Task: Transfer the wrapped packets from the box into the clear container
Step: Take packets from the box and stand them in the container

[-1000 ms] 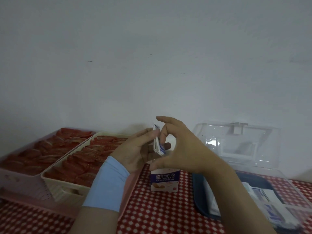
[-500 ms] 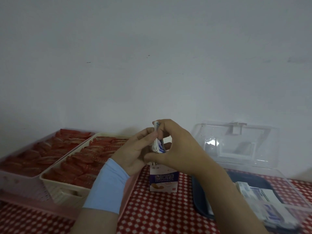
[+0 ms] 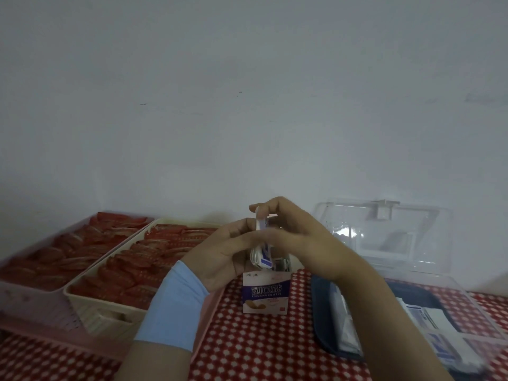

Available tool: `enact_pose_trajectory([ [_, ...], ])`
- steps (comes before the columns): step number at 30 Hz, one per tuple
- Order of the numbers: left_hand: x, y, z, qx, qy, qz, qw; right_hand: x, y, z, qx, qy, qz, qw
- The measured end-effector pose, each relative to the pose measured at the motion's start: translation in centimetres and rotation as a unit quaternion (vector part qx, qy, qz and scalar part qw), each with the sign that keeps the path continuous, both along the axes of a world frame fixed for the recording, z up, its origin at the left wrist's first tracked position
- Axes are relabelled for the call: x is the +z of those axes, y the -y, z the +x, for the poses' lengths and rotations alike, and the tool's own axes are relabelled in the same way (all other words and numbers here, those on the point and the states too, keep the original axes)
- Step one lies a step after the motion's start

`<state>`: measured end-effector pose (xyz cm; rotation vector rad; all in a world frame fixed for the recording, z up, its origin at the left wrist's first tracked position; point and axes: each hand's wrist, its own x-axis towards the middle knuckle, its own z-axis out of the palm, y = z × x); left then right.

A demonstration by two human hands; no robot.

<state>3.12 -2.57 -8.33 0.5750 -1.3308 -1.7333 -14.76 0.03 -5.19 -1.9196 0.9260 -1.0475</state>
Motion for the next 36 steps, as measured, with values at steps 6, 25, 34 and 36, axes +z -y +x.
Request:
enact_pose_trajectory([
  [6, -0.1, -0.4, -0.5, -0.010, 0.041, -0.009, 0.999, 0.3, 0.9, -0.9, -0.092, -0.075, -0.044, 0.992],
  [25, 0.5, -1.7, -3.2, -0.073, 0.103, 0.023, 0.992, 1.3, -1.9, -5.5, -0.185, -0.085, 0.014, 0.979],
  [34, 0.0, -3.7, -9.8, 0.094, 0.412, -0.080, 0.903, 2.1, -2.4, -12.6, -0.272, -0.357, 0.054, 0.892],
  [36, -0.9, -3.5, -10.9, 0.109, 0.473, -0.136, 0.864, 1.0, -2.1, -12.0, -0.242, -0.390, 0.074, 0.886],
])
